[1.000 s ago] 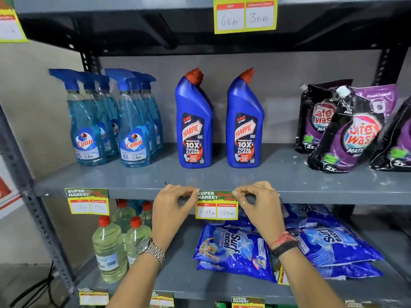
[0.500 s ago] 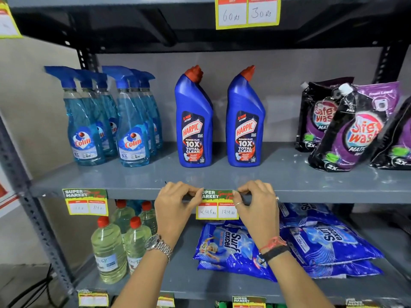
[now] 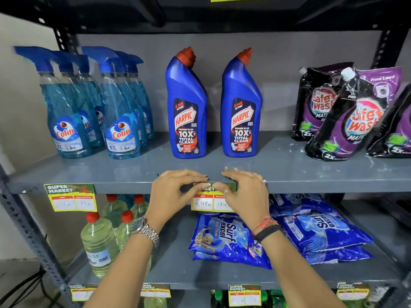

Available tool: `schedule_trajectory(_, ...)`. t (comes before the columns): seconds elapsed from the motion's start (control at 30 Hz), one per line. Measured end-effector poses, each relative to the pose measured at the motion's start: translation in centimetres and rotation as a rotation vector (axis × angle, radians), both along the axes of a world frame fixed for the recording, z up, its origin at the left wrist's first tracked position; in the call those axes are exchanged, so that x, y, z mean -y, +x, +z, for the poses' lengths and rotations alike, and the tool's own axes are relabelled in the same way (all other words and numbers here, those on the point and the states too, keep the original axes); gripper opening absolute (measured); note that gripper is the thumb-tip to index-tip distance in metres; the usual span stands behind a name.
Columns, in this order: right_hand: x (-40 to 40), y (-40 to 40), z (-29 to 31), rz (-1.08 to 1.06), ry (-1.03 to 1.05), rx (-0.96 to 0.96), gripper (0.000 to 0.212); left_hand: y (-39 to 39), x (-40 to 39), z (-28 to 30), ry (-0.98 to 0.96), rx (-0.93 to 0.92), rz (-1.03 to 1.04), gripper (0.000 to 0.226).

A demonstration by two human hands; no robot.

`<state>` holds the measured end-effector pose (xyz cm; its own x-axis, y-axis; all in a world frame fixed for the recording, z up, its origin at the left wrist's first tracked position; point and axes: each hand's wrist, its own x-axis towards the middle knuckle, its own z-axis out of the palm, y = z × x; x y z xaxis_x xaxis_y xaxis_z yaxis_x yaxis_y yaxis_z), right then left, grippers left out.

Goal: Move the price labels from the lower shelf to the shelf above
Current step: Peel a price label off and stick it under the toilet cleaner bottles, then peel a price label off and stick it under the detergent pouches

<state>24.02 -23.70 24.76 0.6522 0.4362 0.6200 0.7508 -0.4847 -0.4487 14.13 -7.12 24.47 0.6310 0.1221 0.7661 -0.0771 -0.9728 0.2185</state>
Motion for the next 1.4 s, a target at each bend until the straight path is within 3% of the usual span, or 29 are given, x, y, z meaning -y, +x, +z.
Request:
schedule_trajectory(0.13, 0.7, 0.4, 0.3, 0.090, 0.076, -0.089, 0.027, -0.2, -1.2, 0.8, -0.093, -0.115, -0.080, 0.028)
schedule_trajectory(0.37, 1.5, 0.7, 1.2, 0.162, -0.031, -0.149, 0.034, -1.1, -1.9, 1.1, -0.137, -0.237, -0.217, 0.033)
schedule_trajectory(0.53, 2.9, 1.1, 2.0, 0.253, -0.101, -0.188, 0.052, -1.6, -0.5, -0.6, -0.186, -0.053, -0.197, 0.044)
schedule_trajectory(0.6, 4.4, 1.7, 1.8, 0.357, 0.003, -0.279, 0.054, -1.5, 1.8, -2.4, -0.241, 0.191, -0.097, 0.042)
schedule_trajectory(0.67, 6.9, 2.6, 0.9, 0.442, 0.191, -0.314, 0.042, -1.4, 5.5, -5.1, -0.253, 0.424, 0.019, 0.035)
schedule_trajectory(0.7, 8.3, 3.1, -0.1, 0.429, 0.291, -0.297, 0.036, -1.4, 7.7, -6.6, -0.265, 0.457, 0.011, 0.033)
schedule_trajectory(0.77, 11.9, 5.3, -3.2, 0.294, 0.409, -0.258, 0.031, 0.2, 12.0, -10.0, -0.337, 0.322, -0.093, 0.031)
schedule_trajectory(0.83, 15.0, 8.0, -7.3, 0.139, 0.398, -0.329, 0.035, 2.9, 15.5, -13.4, -0.509, 0.077, -0.100, 0.029)
schedule_trajectory(0.9, 17.2, 10.9, -11.7, 0.048, 0.294, -0.488, 0.034, 5.9, 17.9, -17.2, -0.853, -0.149, -0.056, 0.033)
schedule_trajectory(0.97, 18.8, 13.9, -16.1, 0.013, 0.170, -0.631, 0.034, 8.9, 19.1, -21.8, -1.253, -0.397, 0.011, 0.027)
schedule_trajectory(1.07, 19.9, 18.4, -21.2, 0.054, 0.010, -0.729, 0.039, 12.2, 21.2, -27.5, -1.590, -0.685, 0.123, 0.024)
schedule_trajectory(1.17, 18.6, 20.9, -23.1, 0.163, -0.132, -0.726, 0.036, 14.2, 23.2, -29.3, -1.867, -0.667, 0.098, 0.019)
schedule_trajectory(1.27, 17.1, 22.9, -24.2, 0.221, -0.258, -0.734, 0.032, 16.4, 24.7, -29.5, -1.990, -0.533, 0.190, 0.021)
schedule_trajectory(1.4, 16.5, 24.1, -25.2, 0.198, -0.176, -0.782, 0.025, 18.0, 25.3, -29.3, -2.123, -0.276, 0.298, 0.024)
